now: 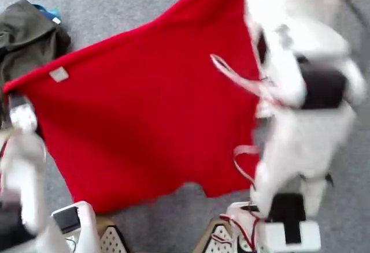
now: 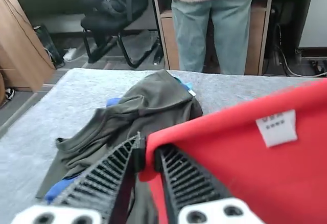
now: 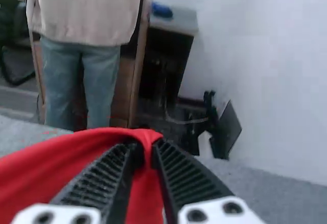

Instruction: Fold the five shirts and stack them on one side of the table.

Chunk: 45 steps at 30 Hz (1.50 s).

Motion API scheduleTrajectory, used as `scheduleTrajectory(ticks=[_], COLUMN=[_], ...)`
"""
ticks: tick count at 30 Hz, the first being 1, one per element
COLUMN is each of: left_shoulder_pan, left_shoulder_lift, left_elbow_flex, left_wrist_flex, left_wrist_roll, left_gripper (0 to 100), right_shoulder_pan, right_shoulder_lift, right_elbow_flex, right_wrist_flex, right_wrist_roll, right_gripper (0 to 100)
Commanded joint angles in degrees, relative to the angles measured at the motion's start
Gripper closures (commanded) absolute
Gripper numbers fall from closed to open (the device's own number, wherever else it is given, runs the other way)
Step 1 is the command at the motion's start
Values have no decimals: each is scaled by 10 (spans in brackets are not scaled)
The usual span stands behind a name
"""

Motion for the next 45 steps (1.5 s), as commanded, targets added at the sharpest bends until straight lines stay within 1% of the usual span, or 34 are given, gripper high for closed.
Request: scheduleTrajectory(ticks=[1, 4, 6, 7, 9, 12, 16, 19, 22, 24, 26, 31, 33, 36, 39, 43, 45], left_shoulder_pan=[22, 65, 89, 95, 96, 80, 67, 58, 50, 52, 58, 65, 65, 76, 80, 93, 105], left_shoulder_lift=[6, 10, 35, 62, 142, 291, 450, 528, 557, 558, 558, 558, 558, 554, 527, 462, 419], left_elbow_flex=[196, 315, 354, 350, 300, 162, -32, -140, -196, -198, -197, -188, -170, -128, -74, 38, 108], left_wrist_flex=[-256, -442, -543, -573, -593, -576, -511, -456, -406, -378, -353, -293, -275, -224, -181, -179, -178], left_wrist_roll=[-2, -6, -7, -12, -20, -21, -21, -21, -21, -22, -24, -25, -25, -26, -27, -27, -50], left_gripper=[971, 971, 971, 971, 971, 971, 971, 971, 971, 971, 971, 971, 971, 971, 971, 971, 971], right_shoulder_pan=[-26, -49, -60, -62, -62, -62, -62, -62, -69, -74, -75, -75, -75, -75, -75, -73, -71], right_shoulder_lift=[59, 132, 186, 215, 271, 352, 451, 526, 600, 644, 678, 709, 704, 683, 660, 634, 626], right_elbow_flex=[97, 151, 150, 139, 95, -14, -185, -319, -431, -488, -536, -632, -636, -634, -634, -634, -634], right_wrist_flex=[-142, -267, -338, -369, -411, -409, -352, -316, -309, -302, -271, -120, -54, 54, 173, 305, 370], right_wrist_roll=[4, 4, 4, 2, 0, -1, -1, -1, -1, -1, -1, -2, -2, -2, -18, -20, -20], right_gripper=[985, 985, 985, 985, 985, 985, 985, 985, 985, 985, 985, 985, 985, 985, 985, 985, 985])
